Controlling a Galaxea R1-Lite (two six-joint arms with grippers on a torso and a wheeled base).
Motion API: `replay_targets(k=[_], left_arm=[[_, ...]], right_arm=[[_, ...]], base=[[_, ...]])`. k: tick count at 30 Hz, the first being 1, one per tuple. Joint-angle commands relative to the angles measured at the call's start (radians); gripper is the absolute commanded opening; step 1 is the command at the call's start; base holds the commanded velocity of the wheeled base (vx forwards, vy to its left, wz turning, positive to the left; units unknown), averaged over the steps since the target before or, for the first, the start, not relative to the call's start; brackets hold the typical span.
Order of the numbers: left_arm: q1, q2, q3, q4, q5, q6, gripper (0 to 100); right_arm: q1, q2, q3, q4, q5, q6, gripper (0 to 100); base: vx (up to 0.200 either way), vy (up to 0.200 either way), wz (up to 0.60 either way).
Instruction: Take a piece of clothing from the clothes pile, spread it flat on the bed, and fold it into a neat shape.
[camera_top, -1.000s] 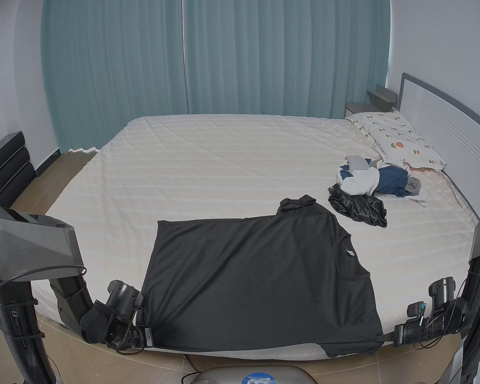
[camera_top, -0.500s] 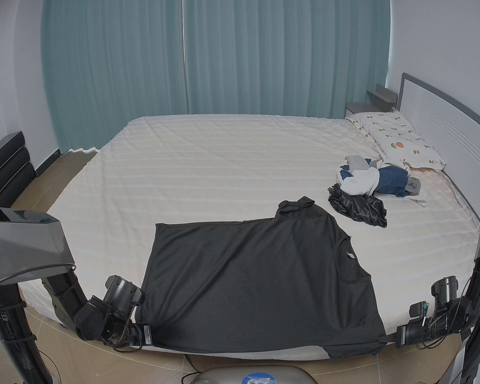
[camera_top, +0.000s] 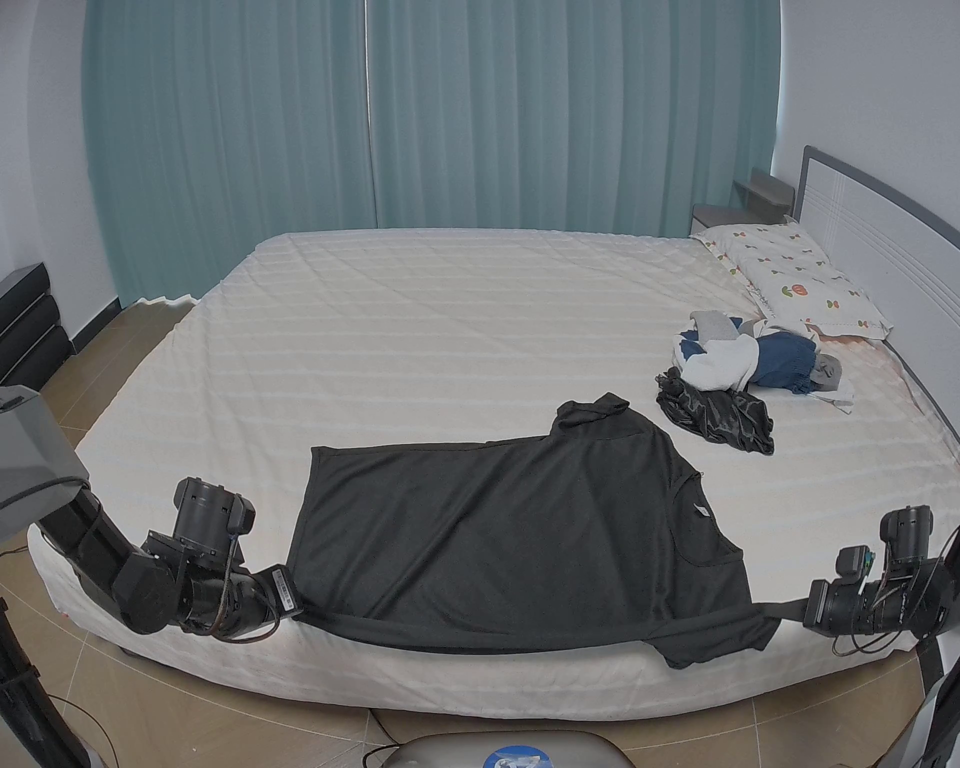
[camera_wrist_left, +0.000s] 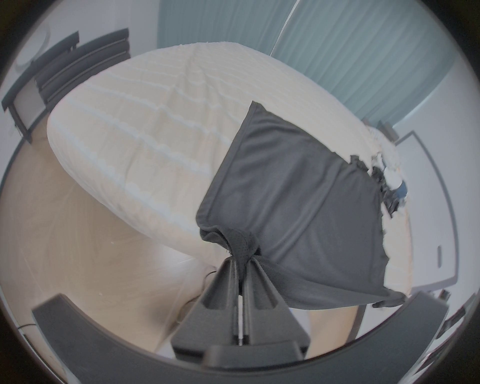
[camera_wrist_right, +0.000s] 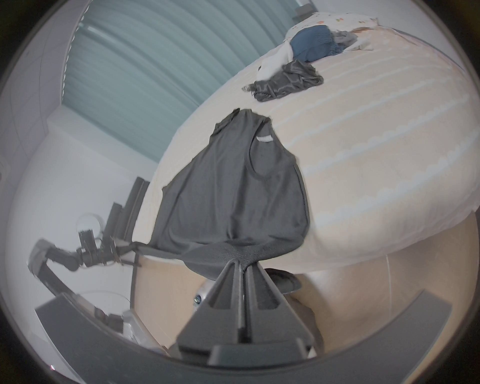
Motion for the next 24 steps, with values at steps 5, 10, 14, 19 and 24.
replay_targets(k=[5, 10, 14, 19, 24], left_arm=[[0.062, -0.029, -0.116, 0.051, -0.055, -0.092, 0], [0.065, -0.029, -0.12, 0.054, -0.061, -0.196, 0], [0.076, -0.029, -0.105, 0.064, -0.061, -0.196, 0], [0.067, -0.029, -0.102, 0.163, -0.061, -0.179, 0], [0.067, -0.021, -0.108, 0.199, -0.061, -0.142, 0]], right_arm=[[0.033, -0.022, -0.145, -0.002, 0.008, 0.151, 0], [0.031, -0.022, -0.151, -0.002, 0.011, 0.18, 0], [0.025, -0.02, -0.139, -0.002, 0.014, 0.184, 0], [0.025, -0.028, -0.105, -0.002, 0.036, 0.171, 0], [0.025, -0.029, -0.099, -0.002, 0.037, 0.171, 0]], base=[[0.0, 0.0, 0.0], [0.0, 0.0, 0.0], [0.0, 0.0, 0.0], [0.0, 0.0, 0.0], [0.0, 0.0, 0.0]])
